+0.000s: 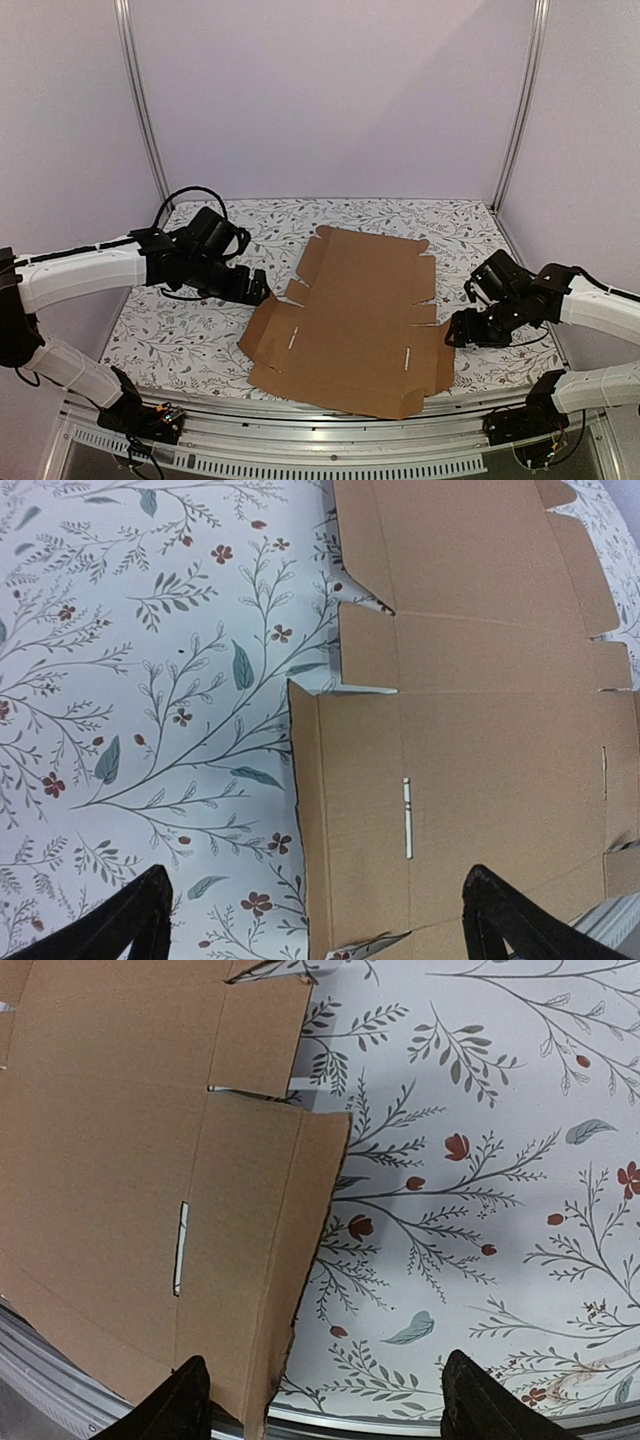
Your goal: Fold the paper box
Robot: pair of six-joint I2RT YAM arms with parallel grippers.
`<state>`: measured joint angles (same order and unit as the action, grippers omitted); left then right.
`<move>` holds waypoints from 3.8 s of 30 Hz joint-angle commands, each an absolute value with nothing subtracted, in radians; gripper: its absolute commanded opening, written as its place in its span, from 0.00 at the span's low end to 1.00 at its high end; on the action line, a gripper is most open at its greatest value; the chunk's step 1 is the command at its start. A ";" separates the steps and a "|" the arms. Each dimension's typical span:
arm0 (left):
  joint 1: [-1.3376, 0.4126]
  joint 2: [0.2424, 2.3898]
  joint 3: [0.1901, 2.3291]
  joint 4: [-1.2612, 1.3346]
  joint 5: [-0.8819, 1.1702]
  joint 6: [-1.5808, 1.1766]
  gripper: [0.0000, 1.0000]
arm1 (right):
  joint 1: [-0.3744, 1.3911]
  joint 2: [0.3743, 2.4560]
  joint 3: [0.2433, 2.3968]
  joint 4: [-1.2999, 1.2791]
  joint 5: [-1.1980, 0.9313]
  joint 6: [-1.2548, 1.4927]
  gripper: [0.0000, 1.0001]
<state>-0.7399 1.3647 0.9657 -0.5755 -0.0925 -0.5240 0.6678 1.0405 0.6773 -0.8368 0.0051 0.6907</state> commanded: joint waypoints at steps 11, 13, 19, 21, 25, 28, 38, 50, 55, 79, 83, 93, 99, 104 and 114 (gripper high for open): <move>-0.756 1.170 0.926 -0.648 -0.177 -0.527 1.00 | 0.674 1.120 0.670 -0.722 -0.012 0.706 0.50; -0.756 1.157 0.924 -0.657 -0.188 -0.528 1.00 | 0.675 1.140 0.676 -0.711 -0.018 0.700 0.41; -0.756 1.127 0.925 -0.683 -0.212 -0.525 1.00 | 0.689 1.193 0.708 -0.690 -0.015 0.683 0.29; -0.756 1.115 0.928 -0.688 -0.220 -0.523 1.00 | 0.691 1.205 0.718 -0.680 -0.014 0.680 0.23; -0.756 1.095 0.931 -0.690 -0.225 -0.523 0.99 | 0.696 1.221 0.759 -0.679 -0.006 0.663 0.07; -0.756 1.087 0.939 -0.694 -0.230 -0.516 1.00 | 0.699 1.227 0.806 -0.689 0.013 0.629 0.00; -0.756 1.026 0.989 -0.743 -0.276 -0.496 1.00 | 0.706 1.342 1.037 -0.697 0.169 0.370 0.00; -0.756 0.922 0.974 -0.810 -0.294 -0.497 1.00 | 0.700 1.696 1.481 -0.835 0.238 -0.189 0.00; -0.756 0.874 0.950 -0.823 -0.291 -0.507 0.99 | 0.689 1.836 1.640 -0.919 0.215 -0.374 0.00; -0.756 0.847 0.930 -0.828 -0.275 -0.506 1.00 | 0.665 2.190 2.112 -0.998 0.253 -0.591 0.28; -0.756 0.855 0.939 -0.824 -0.291 -0.486 1.00 | 0.633 2.112 2.096 -0.997 0.205 -0.493 0.47; -0.756 0.924 0.940 -0.760 -0.251 -0.458 0.99 | 0.514 1.738 1.707 -0.818 -0.057 -0.217 0.64; -0.756 0.954 0.949 -0.723 -0.219 -0.447 1.00 | 0.463 1.544 1.496 -0.797 -0.113 -0.055 0.94; -0.756 0.960 0.956 -0.681 -0.185 -0.436 1.00 | 0.457 1.345 1.238 -0.685 -0.077 0.139 0.99; -0.756 0.979 0.961 -0.656 -0.187 -0.435 1.00 | 0.446 1.137 0.961 -0.691 -0.155 0.374 0.99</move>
<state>-0.7422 0.9691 0.9455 -0.6781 -0.1917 -0.4423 0.4507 1.1774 1.0344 -0.7055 -0.0803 0.2413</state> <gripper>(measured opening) 0.995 0.988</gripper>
